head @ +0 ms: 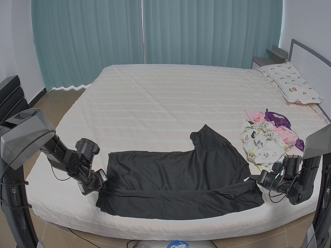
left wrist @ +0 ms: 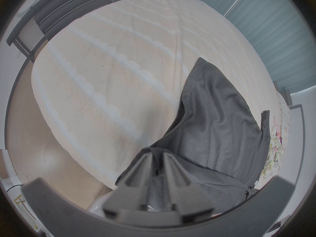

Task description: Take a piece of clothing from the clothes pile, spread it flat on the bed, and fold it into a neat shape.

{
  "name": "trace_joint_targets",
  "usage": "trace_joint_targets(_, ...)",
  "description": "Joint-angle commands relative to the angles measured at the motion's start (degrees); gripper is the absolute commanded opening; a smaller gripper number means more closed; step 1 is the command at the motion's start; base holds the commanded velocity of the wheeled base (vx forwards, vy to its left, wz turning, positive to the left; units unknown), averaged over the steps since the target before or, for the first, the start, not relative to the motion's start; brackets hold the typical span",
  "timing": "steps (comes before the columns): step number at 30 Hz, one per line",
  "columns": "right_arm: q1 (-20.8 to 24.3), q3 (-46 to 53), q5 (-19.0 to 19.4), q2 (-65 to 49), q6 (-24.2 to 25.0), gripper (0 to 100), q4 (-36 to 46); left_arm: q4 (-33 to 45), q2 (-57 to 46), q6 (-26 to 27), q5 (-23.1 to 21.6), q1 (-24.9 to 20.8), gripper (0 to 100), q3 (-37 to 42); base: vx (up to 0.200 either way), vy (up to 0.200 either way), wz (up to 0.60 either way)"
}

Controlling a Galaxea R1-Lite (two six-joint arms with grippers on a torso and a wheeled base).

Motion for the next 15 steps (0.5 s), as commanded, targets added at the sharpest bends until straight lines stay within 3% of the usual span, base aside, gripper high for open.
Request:
trace_joint_targets(1, 0.16, -0.54, 0.04, 1.74, 0.22, 100, -0.23, -0.01, -0.07, -0.21, -0.13, 0.06, 100, 0.27, 0.000, 0.000, 0.00)
trace_joint_targets(7, -0.10, 3.24, -0.84, -2.48, 2.77, 100, -1.64, -0.63, -2.01, -1.70, -2.15, 0.33, 100, 2.91, 0.000, 0.000, 0.00)
trace_joint_targets(9, 0.16, 5.17, -2.16, -4.76, 5.59, 100, -2.08, -0.98, -4.38, -2.32, -4.79, 0.42, 100, 5.02, 0.000, 0.000, 0.00)
trace_joint_targets(10, 1.13, 7.72, -4.01, -7.40, 10.24, 100, -3.13, -1.24, -7.63, -2.93, -9.44, 0.50, 100, 7.39, 0.000, 0.000, 0.00)
trace_joint_targets(12, 2.80, 9.65, -5.59, -8.80, 14.02, 100, -4.10, -1.77, -9.57, -4.07, -11.64, 0.50, 100, 9.15, 0.000, 0.000, 0.00)
trace_joint_targets(15, 7.90, 12.38, -11.30, -9.59, 20.97, 100, -4.71, -4.76, -11.59, -5.66, -14.37, 0.50, 100, 12.58, 0.000, 0.000, 0.00)
